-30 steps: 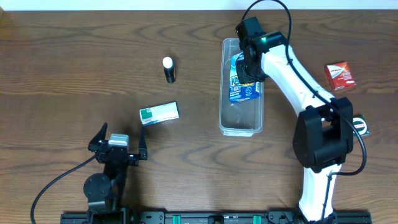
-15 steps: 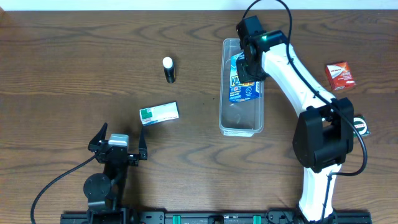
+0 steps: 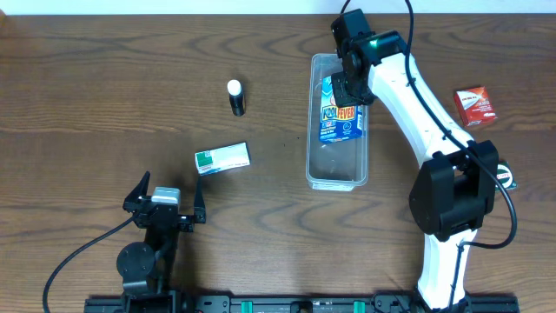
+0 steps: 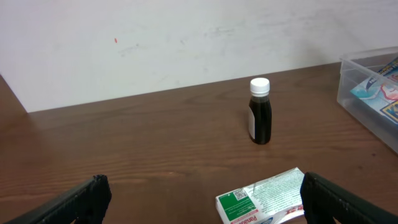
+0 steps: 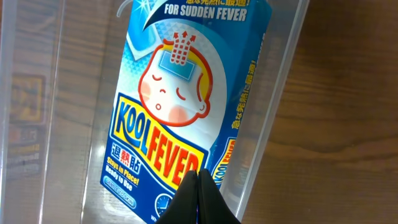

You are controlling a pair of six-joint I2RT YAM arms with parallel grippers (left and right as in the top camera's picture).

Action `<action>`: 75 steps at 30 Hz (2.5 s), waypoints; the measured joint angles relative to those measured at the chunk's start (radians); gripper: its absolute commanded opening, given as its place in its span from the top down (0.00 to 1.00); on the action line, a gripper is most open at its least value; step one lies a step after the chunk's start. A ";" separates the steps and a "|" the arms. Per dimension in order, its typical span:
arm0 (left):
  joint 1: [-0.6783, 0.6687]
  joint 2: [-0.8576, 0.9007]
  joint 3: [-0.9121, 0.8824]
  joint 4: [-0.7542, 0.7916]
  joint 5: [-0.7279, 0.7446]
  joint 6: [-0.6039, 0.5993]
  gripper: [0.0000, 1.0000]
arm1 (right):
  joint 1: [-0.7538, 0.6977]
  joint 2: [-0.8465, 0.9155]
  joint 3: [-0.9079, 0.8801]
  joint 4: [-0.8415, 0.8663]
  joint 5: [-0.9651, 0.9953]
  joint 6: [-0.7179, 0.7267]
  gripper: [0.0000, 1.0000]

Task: Pack container
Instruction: 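Push the blue box flat inside the container with the right gripper, then move the right gripper to the red medicine box and grasp it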

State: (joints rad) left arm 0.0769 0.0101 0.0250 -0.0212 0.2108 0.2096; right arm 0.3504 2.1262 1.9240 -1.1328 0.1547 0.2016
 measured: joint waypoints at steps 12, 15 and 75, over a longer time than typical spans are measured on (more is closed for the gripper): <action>0.000 0.000 0.000 0.000 0.000 0.000 0.02 | 0.000 0.000 -0.017 -0.009 0.022 0.017 0.99; 0.000 0.000 0.000 0.000 0.000 0.000 0.02 | 0.000 0.000 -0.025 -0.007 0.023 0.019 0.99; 0.000 0.000 0.000 0.000 0.000 0.000 0.02 | -0.383 -0.193 0.129 -0.143 -0.051 -0.361 0.03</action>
State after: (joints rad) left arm 0.0769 0.0101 0.0250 -0.0212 0.2104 0.2096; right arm -0.0330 1.9327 2.0529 -1.2758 0.1032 -0.1593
